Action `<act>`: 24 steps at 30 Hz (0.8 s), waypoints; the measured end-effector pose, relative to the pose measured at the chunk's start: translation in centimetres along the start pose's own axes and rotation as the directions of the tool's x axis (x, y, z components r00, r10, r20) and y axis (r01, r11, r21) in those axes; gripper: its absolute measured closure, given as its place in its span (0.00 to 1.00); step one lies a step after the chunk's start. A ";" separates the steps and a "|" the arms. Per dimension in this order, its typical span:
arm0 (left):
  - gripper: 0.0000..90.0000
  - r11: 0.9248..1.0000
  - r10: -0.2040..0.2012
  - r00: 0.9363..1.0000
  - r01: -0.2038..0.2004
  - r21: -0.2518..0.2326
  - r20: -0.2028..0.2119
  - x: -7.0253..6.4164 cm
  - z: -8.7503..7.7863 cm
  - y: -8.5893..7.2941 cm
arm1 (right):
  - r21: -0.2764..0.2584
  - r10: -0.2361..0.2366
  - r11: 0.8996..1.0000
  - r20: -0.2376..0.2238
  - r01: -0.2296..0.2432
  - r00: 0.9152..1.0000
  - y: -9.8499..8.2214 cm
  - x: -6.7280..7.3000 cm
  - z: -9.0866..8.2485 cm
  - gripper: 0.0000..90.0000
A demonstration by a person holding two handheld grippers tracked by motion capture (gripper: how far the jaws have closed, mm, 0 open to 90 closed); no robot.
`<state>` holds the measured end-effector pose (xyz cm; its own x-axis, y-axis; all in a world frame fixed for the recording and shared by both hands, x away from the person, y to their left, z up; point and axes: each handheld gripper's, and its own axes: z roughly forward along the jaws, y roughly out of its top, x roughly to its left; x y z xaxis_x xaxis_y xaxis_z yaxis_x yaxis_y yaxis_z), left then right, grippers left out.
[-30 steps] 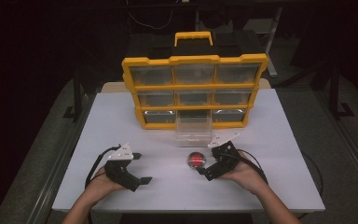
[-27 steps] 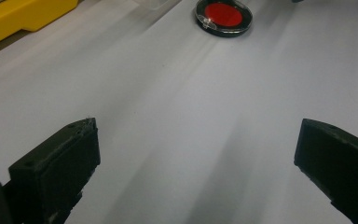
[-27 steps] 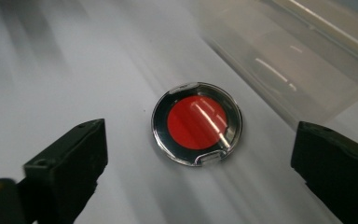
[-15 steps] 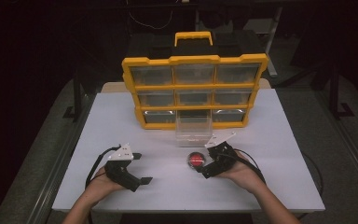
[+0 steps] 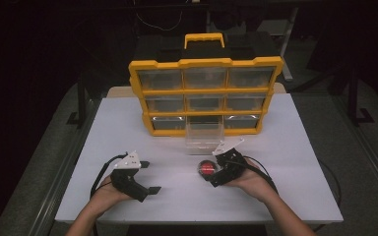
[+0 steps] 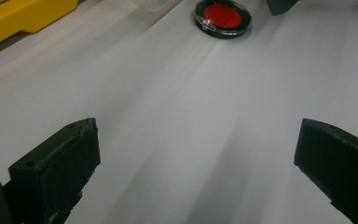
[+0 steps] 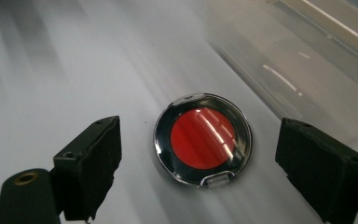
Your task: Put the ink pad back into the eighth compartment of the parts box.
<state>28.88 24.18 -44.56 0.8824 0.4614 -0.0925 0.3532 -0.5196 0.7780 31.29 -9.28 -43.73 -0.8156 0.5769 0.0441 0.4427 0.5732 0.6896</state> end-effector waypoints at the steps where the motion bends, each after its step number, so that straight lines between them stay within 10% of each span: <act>1: 0.00 1.000 -0.001 1.000 0.001 -0.001 -0.001 0.0 0.0 0.0 | 0.000 -0.001 1.000 0.002 0.001 1.000 0.0 0.0 0.0 0.16; 24: 0.00 1.000 0.007 1.000 -0.007 0.013 0.004 0.0 0.1 0.0 | 0.004 -0.018 1.000 0.029 0.018 0.999 0.1 0.3 1.2 0.25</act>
<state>28.92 24.09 -44.68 0.8860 0.4548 -0.0899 0.3511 -0.5317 0.7707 31.56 -8.35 -44.51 -0.8126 0.5827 0.0106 0.4290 0.5858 0.6876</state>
